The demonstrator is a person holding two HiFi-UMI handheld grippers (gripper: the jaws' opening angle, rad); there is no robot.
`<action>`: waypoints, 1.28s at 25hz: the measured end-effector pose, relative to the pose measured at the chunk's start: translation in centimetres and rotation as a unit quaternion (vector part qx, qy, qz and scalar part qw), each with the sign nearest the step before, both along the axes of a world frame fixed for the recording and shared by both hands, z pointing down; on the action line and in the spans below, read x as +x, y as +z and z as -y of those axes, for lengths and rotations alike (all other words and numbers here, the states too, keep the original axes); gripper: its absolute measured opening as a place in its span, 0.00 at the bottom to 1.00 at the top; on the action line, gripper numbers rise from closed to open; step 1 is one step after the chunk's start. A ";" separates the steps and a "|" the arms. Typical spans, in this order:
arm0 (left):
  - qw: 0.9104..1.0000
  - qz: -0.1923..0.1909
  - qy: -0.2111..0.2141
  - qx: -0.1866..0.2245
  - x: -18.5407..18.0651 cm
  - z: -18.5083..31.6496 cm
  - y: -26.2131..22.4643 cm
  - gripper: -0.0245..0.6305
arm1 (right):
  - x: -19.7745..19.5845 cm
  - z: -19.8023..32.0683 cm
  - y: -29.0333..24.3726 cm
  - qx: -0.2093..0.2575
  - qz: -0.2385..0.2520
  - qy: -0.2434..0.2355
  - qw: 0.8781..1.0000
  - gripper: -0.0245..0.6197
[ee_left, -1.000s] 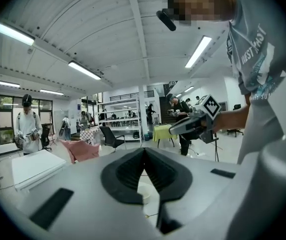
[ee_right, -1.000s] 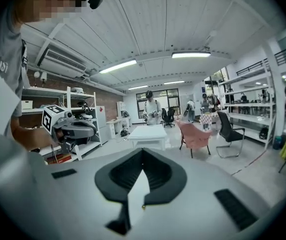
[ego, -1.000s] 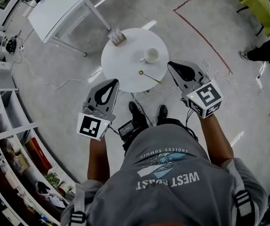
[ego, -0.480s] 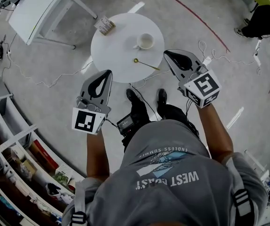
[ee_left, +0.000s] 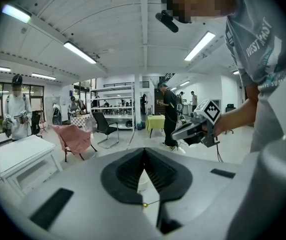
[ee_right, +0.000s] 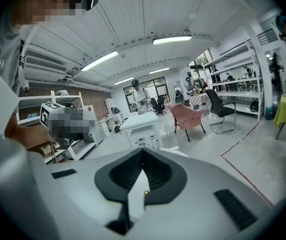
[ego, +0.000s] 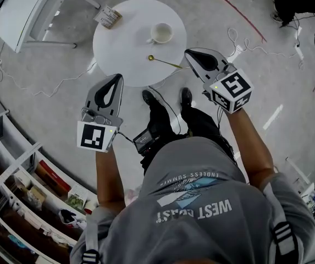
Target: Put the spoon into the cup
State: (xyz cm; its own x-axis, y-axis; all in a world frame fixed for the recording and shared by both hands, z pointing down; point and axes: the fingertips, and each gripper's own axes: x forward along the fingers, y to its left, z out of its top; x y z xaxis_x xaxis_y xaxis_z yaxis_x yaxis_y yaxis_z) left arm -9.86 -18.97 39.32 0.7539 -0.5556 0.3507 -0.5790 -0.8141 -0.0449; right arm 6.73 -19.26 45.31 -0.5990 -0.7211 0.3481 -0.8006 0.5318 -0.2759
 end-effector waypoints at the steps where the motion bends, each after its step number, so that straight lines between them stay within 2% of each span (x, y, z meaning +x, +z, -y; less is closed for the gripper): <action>1: 1.000 0.001 0.000 -0.003 -0.1 0.1 0.3 0.04 | 0.1 0.1 0.5 -0.004 0.003 0.004 1.000 0.04; 11: 1.000 0.011 0.009 -0.025 0.1 0.7 3.3 0.04 | 0.6 0.2 6.8 -0.045 0.010 0.027 0.999 0.04; 18: 0.999 0.020 0.017 -0.034 0.2 0.8 5.4 0.04 | 1.1 0.0 11.4 -0.084 0.034 0.050 0.995 0.04; 32: 0.997 0.043 0.034 -0.062 0.0 0.3 8.5 0.04 | 1.3 -1.5 20.8 -0.168 0.069 0.074 0.981 0.04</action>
State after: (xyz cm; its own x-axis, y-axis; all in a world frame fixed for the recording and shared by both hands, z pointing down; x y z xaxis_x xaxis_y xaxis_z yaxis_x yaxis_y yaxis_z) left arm -9.91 -19.26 47.81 0.7518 -0.4537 0.4786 -0.5214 -0.8532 0.0103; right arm 8.03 -17.76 66.10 -0.5545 -0.6629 0.5031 -0.8047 0.2733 -0.5270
